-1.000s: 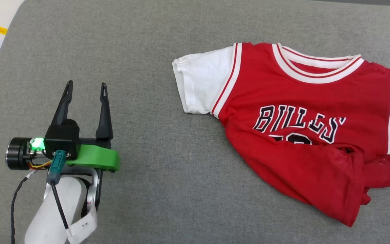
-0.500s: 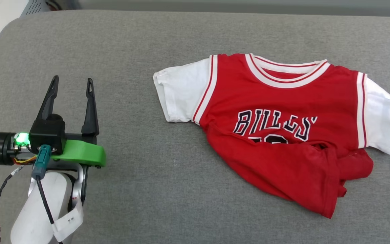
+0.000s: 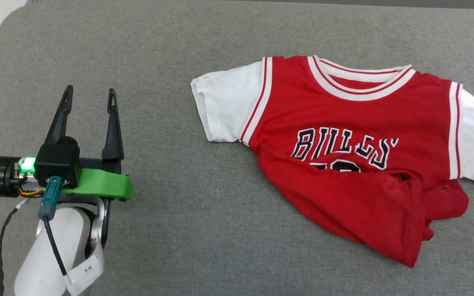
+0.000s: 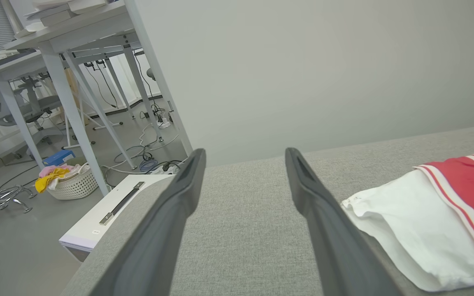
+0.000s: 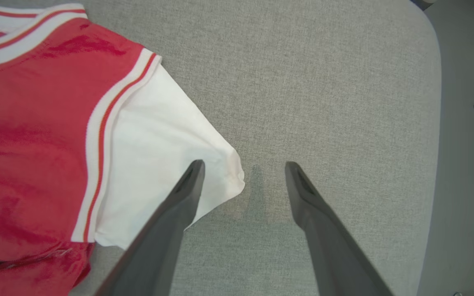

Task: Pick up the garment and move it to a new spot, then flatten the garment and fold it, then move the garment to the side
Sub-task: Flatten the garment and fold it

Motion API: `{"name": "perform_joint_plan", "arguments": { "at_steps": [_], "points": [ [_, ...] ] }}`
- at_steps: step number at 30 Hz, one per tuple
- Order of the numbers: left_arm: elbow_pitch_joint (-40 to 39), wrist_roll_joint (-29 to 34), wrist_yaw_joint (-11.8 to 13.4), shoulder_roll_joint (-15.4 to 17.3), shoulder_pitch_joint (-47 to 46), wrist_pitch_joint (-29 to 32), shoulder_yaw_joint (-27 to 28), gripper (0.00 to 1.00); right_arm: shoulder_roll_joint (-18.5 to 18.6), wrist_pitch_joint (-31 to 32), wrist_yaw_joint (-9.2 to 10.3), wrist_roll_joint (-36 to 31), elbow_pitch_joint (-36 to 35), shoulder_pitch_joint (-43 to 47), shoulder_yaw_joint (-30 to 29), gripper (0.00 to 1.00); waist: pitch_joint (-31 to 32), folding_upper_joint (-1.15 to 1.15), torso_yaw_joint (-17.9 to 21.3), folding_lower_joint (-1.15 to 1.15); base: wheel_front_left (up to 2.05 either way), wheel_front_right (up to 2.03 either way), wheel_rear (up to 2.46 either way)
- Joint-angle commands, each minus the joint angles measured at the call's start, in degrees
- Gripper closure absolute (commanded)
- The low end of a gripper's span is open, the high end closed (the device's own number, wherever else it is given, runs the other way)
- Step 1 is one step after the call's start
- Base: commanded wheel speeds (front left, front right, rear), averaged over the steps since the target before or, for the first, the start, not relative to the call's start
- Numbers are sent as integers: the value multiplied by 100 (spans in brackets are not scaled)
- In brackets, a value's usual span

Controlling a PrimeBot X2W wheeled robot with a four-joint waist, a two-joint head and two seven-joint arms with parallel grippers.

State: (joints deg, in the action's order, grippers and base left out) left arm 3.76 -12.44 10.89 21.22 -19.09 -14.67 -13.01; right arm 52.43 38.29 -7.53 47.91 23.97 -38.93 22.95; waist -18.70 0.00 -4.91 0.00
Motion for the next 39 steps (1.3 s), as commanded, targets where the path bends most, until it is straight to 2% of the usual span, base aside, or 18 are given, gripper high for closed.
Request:
{"name": "perform_joint_plan", "arguments": {
  "at_steps": [1, 10, 11, 14, 15, 16, 24, 29, 35, 38, 39],
  "points": [
    [-39, 71, -3, -32, -55, -33, -5, 0, -70, 67, 4, 20, 111, -27, -23, 0, -164, 0, -135, 0, 0, 0, 0],
    [-226, 130, 49, -52, -97, -33, 50, 0, -575, -120, 4, -307, 969, -33, -80, 0, -561, 0, -231, 0, 0, 0, 0],
    [-257, 140, 74, -65, -79, -33, 55, 0, -791, -135, 4, -287, 1180, 77, 110, 0, -618, 0, -228, 0, 0, 0, 0],
    [-246, 146, 100, -67, -47, -33, 55, 0, -867, -222, 4, -188, 1279, 181, 262, 0, -599, 0, -194, 0, 0, 0, 0],
    [-236, 146, 106, -65, -36, -33, 54, 0, -865, -301, 4, -170, 1292, 186, 277, 28, -579, 0, -179, 0, 0, 0, 0],
    [-227, 146, 110, -63, -27, -33, 55, 0, -852, -381, 4, -174, 1292, 184, 293, 100, -561, 0, -165, 0, 0, 0, 0],
    [-46, 173, -5, 59, -109, -10, -27, 0, -607, -1699, 4, -286, 936, 120, 195, 100, -169, 0, 12, 0, 0, 0, 0],
    [28, 33, -323, 193, -394, 162, -92, 0, -416, -2374, 4, -388, 439, 290, -54, 100, 91, 0, 179, 0, 0, 0, 0],
    [189, -214, -915, 502, -1052, 787, -177, 0, -361, -2695, 4, -575, -443, 902, -426, 100, 241, 0, 403, 0, 0, 0, 0],
    [378, -536, -1332, 603, -1435, 1378, -239, 0, -463, -2667, 4, -720, -847, 1173, -668, 100, 242, 0, 510, 0, 0, 0, 0],
    [603, -827, -1588, 669, -1766, 2011, -360, 0, -582, -2602, 4, -850, -1146, 1360, -850, 100, 205, 0, 585, 0, 0, 0, 0]
  ]
}}
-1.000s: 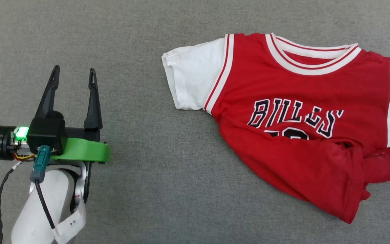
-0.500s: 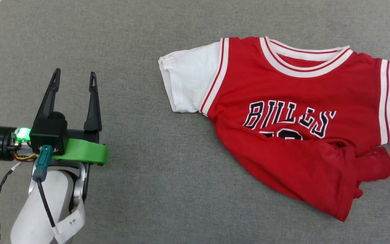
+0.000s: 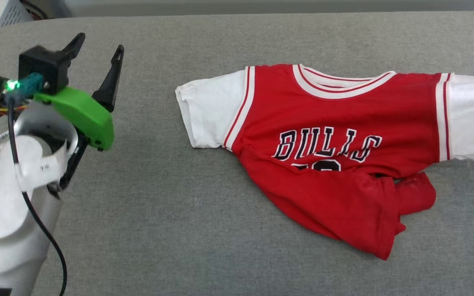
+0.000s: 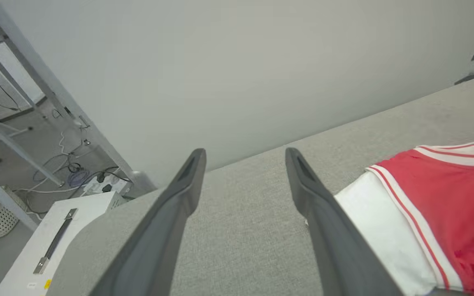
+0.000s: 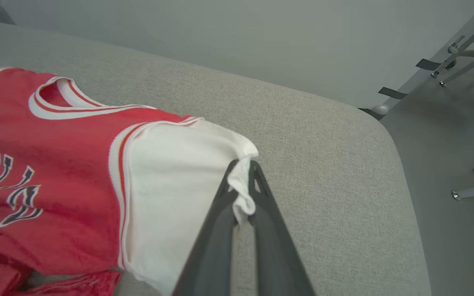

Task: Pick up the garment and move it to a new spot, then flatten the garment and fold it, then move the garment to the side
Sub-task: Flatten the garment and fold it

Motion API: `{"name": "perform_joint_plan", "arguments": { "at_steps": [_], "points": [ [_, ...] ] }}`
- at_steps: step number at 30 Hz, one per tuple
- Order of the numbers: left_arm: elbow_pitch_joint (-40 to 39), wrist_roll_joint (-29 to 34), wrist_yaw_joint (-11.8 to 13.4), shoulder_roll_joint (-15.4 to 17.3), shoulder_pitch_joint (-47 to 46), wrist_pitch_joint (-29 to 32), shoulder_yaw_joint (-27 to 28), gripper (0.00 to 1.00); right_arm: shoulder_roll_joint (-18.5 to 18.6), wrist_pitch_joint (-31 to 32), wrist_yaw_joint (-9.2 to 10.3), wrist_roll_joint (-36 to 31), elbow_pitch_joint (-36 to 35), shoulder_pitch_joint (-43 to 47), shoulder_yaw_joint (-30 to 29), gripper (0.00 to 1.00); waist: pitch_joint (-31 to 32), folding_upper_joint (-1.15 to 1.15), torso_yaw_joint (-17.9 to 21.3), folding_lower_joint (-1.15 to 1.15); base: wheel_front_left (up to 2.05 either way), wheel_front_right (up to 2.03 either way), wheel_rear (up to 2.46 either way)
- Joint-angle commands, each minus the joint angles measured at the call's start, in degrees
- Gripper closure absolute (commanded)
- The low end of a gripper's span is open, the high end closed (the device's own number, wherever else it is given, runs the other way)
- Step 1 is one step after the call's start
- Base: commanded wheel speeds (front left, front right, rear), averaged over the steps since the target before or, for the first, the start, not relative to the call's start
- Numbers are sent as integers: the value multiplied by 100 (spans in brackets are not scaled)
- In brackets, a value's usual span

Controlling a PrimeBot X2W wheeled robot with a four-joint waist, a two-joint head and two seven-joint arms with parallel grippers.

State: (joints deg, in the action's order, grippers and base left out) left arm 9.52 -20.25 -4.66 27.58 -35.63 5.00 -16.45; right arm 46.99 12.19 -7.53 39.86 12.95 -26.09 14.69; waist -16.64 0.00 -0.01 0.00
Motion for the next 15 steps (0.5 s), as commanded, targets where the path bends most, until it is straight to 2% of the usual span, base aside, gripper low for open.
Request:
{"name": "perform_joint_plan", "arguments": {
  "at_steps": [1, 4, 8, 12, 15],
  "points": [
    [94, -151, -102, 60, -259, 275, -84, 0, -92, 39, 4, -96, -160, 146, -97, 100, -21, 0, 121, 0, 0, 0, 0],
    [355, -678, -239, 87, -723, 1338, -417, 0, -256, 164, 4, -276, -528, 371, -344, 100, -117, 0, 195, 0, 0, 0, 0],
    [560, -1429, -277, 118, -1350, 2779, -962, 0, -412, 352, 4, -488, -934, 557, -588, 100, -296, 0, 263, 0, 0, 0, 0],
    [766, -1981, -280, 151, -1947, 3715, -1523, 0, -565, 508, 4, -632, -1255, 573, -734, 100, -522, 0, 341, 0, 0, 0, 0],
    [1035, -2226, -281, 127, -2303, 4128, -1843, 0, -638, 587, 4, -693, -1406, 519, -734, 100, -697, 0, 410, 0, 0, 0, 0]
  ]
}}
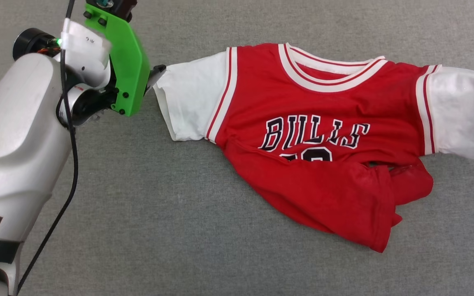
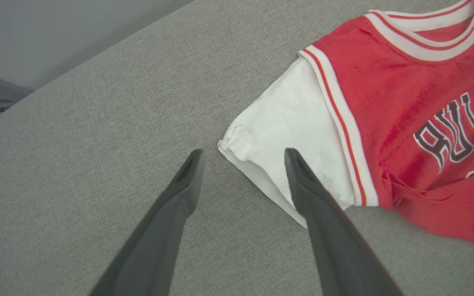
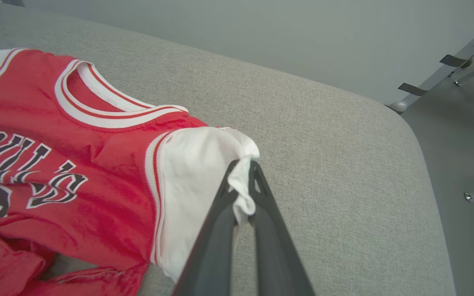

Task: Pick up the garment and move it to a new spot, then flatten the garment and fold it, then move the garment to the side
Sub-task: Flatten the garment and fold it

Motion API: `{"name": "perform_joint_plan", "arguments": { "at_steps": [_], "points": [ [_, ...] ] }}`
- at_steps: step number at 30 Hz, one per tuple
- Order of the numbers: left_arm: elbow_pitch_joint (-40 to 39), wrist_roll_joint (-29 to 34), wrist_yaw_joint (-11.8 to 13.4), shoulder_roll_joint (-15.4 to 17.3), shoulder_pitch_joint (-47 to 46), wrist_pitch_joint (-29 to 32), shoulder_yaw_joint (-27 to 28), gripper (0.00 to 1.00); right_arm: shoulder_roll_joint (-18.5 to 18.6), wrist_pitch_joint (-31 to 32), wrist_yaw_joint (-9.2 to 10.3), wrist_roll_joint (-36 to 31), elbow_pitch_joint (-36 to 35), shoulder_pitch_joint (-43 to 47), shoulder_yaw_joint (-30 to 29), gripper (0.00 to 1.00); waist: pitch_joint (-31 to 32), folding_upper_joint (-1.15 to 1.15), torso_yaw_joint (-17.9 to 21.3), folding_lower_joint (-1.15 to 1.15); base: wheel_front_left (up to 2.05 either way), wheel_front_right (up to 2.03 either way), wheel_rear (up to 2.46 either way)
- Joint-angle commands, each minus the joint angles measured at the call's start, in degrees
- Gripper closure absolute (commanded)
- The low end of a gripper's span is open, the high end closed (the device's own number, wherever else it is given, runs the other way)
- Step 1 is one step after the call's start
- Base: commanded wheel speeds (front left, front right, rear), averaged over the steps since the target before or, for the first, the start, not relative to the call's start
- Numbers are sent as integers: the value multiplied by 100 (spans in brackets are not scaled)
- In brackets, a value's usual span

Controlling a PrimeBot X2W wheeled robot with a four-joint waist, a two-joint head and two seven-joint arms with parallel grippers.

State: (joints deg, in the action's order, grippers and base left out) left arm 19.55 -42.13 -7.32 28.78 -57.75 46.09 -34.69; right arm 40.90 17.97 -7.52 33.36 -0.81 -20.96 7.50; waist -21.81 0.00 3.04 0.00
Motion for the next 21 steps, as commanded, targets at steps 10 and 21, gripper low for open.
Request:
{"name": "perform_joint_plan", "arguments": {
  "at_steps": [10, 21],
  "points": [
    [1013, -250, -16, 66, -848, 260, -910, 0, -140, 28, 3, -71, -155, -377, 242, 100, -732, 0, 411, 0, 0, 0, 0],
    [1506, -595, -16, 288, -855, 167, -2072, 64, -21, -173, 3, 45, 65, -601, 449, 100, -925, 0, 442, 0, 0, 0, 0]
  ]
}}
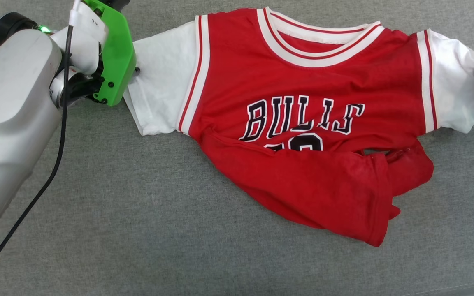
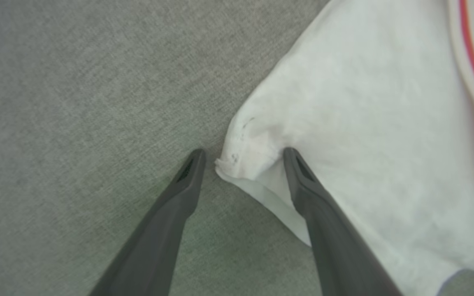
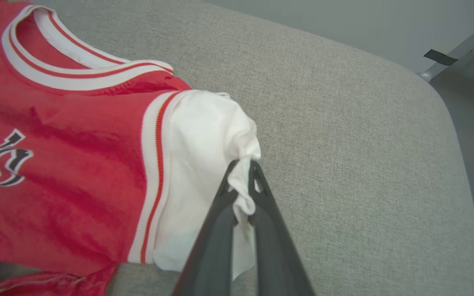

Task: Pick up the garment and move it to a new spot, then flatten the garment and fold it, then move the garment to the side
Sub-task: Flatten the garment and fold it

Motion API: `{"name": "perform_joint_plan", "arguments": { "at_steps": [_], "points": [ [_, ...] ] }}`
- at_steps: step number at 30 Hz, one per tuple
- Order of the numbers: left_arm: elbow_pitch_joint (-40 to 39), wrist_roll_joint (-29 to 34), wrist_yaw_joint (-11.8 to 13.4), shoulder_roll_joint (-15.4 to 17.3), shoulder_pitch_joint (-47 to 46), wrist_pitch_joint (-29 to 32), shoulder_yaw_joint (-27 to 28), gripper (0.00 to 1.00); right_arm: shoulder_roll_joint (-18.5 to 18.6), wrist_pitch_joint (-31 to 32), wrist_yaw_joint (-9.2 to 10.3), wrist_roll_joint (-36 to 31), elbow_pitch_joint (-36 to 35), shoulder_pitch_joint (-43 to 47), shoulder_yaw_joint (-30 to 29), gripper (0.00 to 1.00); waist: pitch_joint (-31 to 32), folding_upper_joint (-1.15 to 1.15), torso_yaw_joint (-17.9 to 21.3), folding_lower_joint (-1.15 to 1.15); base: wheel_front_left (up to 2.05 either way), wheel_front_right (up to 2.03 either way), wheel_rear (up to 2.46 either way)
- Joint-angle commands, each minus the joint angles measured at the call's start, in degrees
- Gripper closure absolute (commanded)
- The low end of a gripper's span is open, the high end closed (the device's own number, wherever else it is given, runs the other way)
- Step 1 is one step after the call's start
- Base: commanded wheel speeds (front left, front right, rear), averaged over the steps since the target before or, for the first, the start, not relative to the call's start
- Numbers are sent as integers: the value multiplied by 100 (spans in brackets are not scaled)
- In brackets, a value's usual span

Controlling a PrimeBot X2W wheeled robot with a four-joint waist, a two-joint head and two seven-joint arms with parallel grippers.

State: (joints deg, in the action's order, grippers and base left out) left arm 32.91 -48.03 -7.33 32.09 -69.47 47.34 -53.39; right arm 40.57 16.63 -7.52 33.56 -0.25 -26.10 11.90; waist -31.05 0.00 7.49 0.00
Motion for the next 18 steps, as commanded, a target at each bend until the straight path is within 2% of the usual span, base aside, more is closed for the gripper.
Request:
{"name": "perform_joint_plan", "arguments": {
  "at_steps": [1, 4, 8, 13, 18],
  "points": [
    [161, -62, -15, -34, 307, -32, -284, 100, 20, -57, 3, 34, 30, -101, 16, 100, 0, 0, -13, 0, 0, 0, 0],
    [164, -144, -15, -21, 251, -299, -491, 100, 36, -107, 3, 47, 94, -124, 49, 100, 38, 0, -51, 0, 0, 0, 0],
    [92, -65, -15, 103, 83, -1081, -748, 100, 54, -184, 3, 75, 174, -165, 117, 100, 236, 0, -108, 0, 0, 0, 0],
    [-71, 75, -15, 373, -42, -2223, -863, 100, 118, -300, 3, 75, 259, -190, 88, 100, 615, 0, -236, 0, 0, 0, 0],
    [-287, 211, -5, 483, -27, -3083, -758, 100, 262, -343, 3, 70, 280, -202, -28, 100, 1005, 0, -434, 0, 0, 0, 0]
  ]
}}
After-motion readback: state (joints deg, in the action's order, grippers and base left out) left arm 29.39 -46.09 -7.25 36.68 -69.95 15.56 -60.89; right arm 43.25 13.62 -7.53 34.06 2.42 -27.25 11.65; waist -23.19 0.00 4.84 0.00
